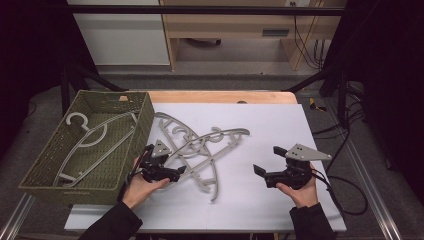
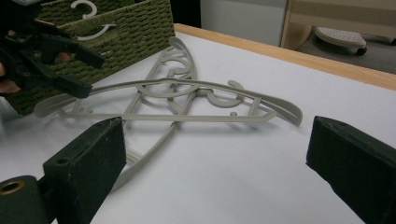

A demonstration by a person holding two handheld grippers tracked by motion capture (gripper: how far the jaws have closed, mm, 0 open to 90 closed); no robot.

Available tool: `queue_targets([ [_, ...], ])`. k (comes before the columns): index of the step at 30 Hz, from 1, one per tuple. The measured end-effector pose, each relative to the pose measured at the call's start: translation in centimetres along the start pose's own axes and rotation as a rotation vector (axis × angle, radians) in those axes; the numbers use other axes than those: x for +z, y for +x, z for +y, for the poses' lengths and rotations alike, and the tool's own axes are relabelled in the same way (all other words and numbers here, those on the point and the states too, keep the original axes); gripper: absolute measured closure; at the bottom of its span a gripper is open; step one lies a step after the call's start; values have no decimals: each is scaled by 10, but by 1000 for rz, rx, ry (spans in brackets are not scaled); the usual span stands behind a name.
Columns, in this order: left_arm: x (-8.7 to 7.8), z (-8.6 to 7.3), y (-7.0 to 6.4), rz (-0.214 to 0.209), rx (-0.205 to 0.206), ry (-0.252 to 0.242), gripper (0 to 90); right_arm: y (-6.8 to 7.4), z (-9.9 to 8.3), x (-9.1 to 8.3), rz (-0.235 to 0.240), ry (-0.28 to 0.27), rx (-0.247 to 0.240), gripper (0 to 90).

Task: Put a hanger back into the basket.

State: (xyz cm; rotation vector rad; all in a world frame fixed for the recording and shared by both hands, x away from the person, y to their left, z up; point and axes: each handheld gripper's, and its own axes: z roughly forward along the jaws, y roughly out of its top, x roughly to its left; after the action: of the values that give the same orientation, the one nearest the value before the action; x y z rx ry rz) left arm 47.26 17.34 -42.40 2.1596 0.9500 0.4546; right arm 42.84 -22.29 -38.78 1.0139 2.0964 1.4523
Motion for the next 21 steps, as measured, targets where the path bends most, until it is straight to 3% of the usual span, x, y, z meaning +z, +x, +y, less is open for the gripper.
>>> queue_targets([
  [1, 2, -1, 1, 6, -8, 9, 192, 0, 0, 0, 1, 4, -2, 51],
  [3, 9, -5, 3, 58, 2, 46, 217, 0, -1, 1, 0, 7, 0, 51],
  [8, 19, -12, 13, 96, -41, 106, 294, 0, -1, 1, 0, 8, -4, 52],
  [11, 22, -14, 16, 130, -45, 119, 341, 0, -2, 2, 2, 12, -5, 53],
  [14, 27, -17, 21, 152, -76, 139, 410, 0, -3, 4, 7, 20, -3, 52],
  [16, 31, -19, 24, 153, -98, 158, 467, 1, -3, 5, 3, 21, -6, 52],
  [21, 35, -21, 22, 149, -99, 199, 655, 0, -3, 4, 4, 21, -5, 53],
])
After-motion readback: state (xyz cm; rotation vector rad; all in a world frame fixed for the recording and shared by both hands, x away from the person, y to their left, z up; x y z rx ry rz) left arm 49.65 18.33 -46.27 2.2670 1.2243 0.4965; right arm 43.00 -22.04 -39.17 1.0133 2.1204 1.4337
